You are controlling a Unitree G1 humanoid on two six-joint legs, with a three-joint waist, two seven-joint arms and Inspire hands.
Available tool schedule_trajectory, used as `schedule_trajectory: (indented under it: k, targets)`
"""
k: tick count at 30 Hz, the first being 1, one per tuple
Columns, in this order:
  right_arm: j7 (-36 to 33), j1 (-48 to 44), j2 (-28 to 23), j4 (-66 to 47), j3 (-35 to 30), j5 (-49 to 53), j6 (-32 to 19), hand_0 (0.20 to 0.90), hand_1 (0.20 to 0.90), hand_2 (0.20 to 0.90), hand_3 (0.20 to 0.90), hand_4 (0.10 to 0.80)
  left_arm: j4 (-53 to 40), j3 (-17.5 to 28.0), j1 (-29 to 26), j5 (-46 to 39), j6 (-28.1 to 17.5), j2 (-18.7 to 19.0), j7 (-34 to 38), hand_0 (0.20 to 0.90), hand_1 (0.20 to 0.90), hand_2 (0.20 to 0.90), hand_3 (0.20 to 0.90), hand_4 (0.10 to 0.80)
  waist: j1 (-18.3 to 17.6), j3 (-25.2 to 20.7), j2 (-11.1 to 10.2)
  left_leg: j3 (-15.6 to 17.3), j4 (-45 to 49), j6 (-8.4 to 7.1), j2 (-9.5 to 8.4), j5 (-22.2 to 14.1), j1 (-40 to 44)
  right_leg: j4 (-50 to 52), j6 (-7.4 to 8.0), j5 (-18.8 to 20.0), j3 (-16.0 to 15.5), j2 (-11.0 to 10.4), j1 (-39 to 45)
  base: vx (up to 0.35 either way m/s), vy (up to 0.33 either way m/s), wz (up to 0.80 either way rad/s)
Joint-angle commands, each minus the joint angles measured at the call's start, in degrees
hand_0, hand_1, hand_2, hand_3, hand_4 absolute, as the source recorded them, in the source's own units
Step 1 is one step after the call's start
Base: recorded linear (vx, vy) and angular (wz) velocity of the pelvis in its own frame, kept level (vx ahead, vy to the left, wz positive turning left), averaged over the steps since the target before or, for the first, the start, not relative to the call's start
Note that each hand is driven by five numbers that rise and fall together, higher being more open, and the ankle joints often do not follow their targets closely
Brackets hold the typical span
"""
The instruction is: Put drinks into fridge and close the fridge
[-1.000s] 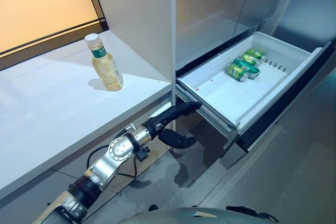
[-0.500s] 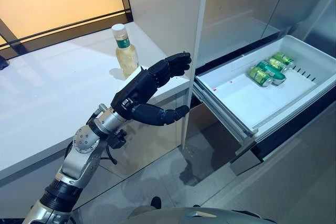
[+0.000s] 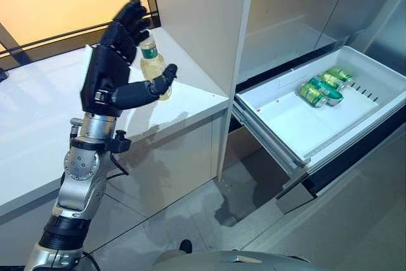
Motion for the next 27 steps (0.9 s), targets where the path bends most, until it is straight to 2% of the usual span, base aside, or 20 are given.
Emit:
schedule_trajectory:
  k: [1,4,6,8,16,27]
  targets:
    - [0.82,-1.99,2.91,0.3,0.04,1.12,-1.55,0.9,0.9,0.9,0.9,0.8,0.39,5.8,-5.71,4.02,-6.41,0.11,5.99,0.9,0.9,0.9,0.9,0.8,0.04,-2.04,-1.38,0.48,0.09,2.96,-3.53,-5.47,0.57,1.81,3.23,-1.28,2.56,-1.59,-0.53,0.0,0.0,0.0]
    - [0.89,-2.08,2.86,0.16,-0.24,0.89,-0.98,0.9,0.9,0.9,0.9,0.8,2.45,6.82,-5.39,7.56,-3.08,0.27,11.38,0.9,0.9,0.9,0.9,0.8,-0.02,-2.33,-1.36,0.49,0.09,2.91,-3.49,-5.49,0.68,1.81,3.19,-1.37,2.56,-1.54,-0.42,0.0,0.0,0.0]
    - [0.92,-2.11,2.79,0.03,-0.38,0.72,-0.69,0.9,0.9,0.9,0.9,0.8,3.41,6.97,-5.3,7.12,-1.96,0.36,11.92,0.9,0.9,0.9,0.9,0.8,-0.08,-2.36,-1.34,0.48,0.09,2.9,-3.52,-5.44,0.71,1.77,3.2,-1.3,2.63,-1.51,-0.37,0.0,0.0,0.0]
    - [0.97,-2.19,2.76,-0.08,-0.51,0.28,-0.29,0.9,0.9,0.9,0.9,0.8,5.4,7.15,-4.95,8.38,1.89,0.34,13.09,0.9,0.9,0.9,0.9,0.8,-0.17,-2.51,-1.23,0.62,0.09,2.87,-3.47,-5.45,0.84,1.79,3.22,-1.34,2.68,-1.51,-0.3,0.0,0.0,0.0]
    - [0.88,-2.93,2.72,-0.06,-0.66,-0.37,0.74,0.9,0.9,0.9,0.9,0.8,10.71,5.6,-5.9,8.36,10.56,0.48,14.25,0.9,0.9,0.9,0.9,0.8,-0.55,-2.83,-0.85,0.79,0.11,2.97,-3.53,-6.02,1.39,1.65,3.39,-1.78,2.8,-1.47,0.21,0.02,0.003,-0.01]
    - [0.95,-3.48,2.53,-0.24,-0.32,-0.72,1.9,0.9,0.9,0.9,0.9,0.8,13.12,3.86,-7.99,0.92,17.07,-0.29,10.78,0.9,0.9,0.9,0.9,0.8,-1.21,-3.1,-0.48,1.29,0.11,2.98,-3.51,-6.01,1.69,1.71,3.54,-1.67,3.12,-1.46,0.17,0.009,0.001,-0.01]
